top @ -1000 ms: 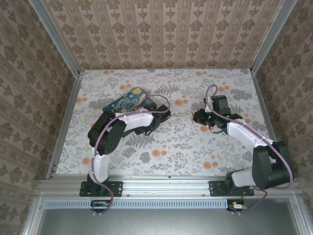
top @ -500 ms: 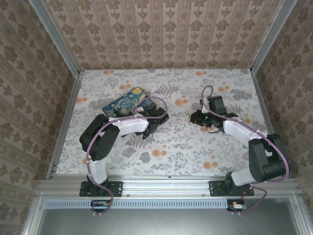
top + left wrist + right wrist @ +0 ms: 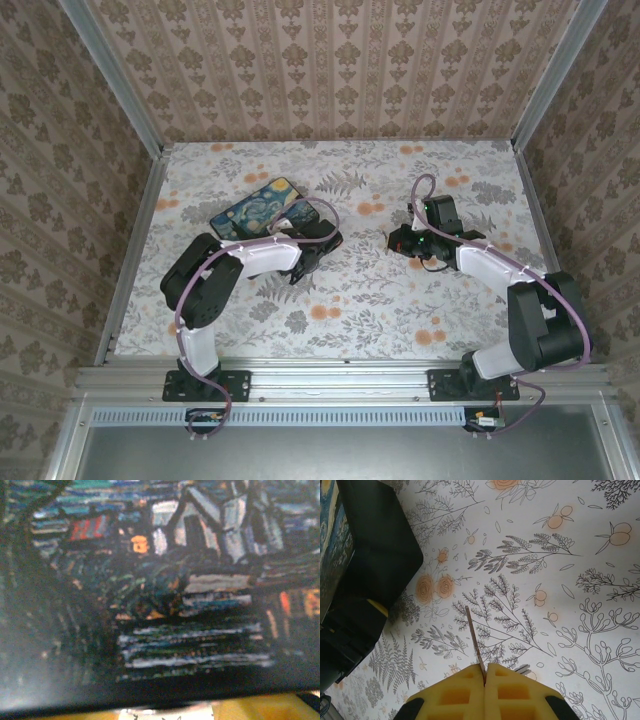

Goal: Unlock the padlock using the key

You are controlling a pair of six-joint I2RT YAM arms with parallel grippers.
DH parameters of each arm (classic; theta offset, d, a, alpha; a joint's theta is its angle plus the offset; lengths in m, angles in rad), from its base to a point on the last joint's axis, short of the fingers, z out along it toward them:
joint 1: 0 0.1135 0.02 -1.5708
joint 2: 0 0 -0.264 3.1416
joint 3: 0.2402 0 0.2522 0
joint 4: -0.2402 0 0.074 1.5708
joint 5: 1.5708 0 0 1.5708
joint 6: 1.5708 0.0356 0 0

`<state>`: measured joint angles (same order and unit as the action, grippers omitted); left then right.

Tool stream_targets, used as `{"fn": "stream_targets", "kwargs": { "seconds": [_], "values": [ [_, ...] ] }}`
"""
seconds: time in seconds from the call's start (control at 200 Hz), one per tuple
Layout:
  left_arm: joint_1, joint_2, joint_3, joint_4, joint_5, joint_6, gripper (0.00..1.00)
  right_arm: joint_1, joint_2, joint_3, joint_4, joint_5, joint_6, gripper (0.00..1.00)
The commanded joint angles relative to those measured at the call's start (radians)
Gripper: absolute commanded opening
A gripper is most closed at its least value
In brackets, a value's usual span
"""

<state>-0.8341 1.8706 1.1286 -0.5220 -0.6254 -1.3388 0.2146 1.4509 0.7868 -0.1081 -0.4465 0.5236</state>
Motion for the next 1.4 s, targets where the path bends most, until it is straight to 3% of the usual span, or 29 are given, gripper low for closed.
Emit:
{"fn": "stream_targets", "kwargs": {
  "seconds": [0.0, 0.285, 0.49, 0.7, 0.93, 1.075, 1.395],
  "values": [
    [0.010, 0.007, -0.007, 0.009, -0.007, 0.004, 0.45, 0.008, 0.005, 0.024, 0.005, -0.027, -0.008, 0.00],
    [0.018, -0.017, -0.006, 0.029, 0.039, 0.113, 0.28, 0.045, -0.025, 0.033, -0.066, -0.044, -0.085, 0.00],
    [0.051, -0.075, -0.033, 0.013, 0.138, 0.171, 0.25, 0.087, -0.076, 0.004, -0.105, -0.052, -0.109, 0.00],
    [0.113, -0.151, -0.024, -0.004, 0.371, 0.270, 0.22, 0.161, -0.121, -0.017, -0.117, -0.098, -0.111, 0.00],
    [0.230, -0.214, -0.031, 0.019, 0.750, 0.259, 0.20, 0.237, -0.113, -0.087, 0.089, -0.226, -0.039, 0.00],
    [0.268, -0.237, 0.013, -0.033, 0.868, 0.296, 0.19, 0.257, -0.066, -0.085, 0.212, -0.262, 0.003, 0.00],
    [0.343, -0.263, 0.068, -0.039, 1.153, 0.286, 0.18, 0.371, 0.102, 0.046, 0.255, -0.285, -0.008, 0.00]
  ]
}}
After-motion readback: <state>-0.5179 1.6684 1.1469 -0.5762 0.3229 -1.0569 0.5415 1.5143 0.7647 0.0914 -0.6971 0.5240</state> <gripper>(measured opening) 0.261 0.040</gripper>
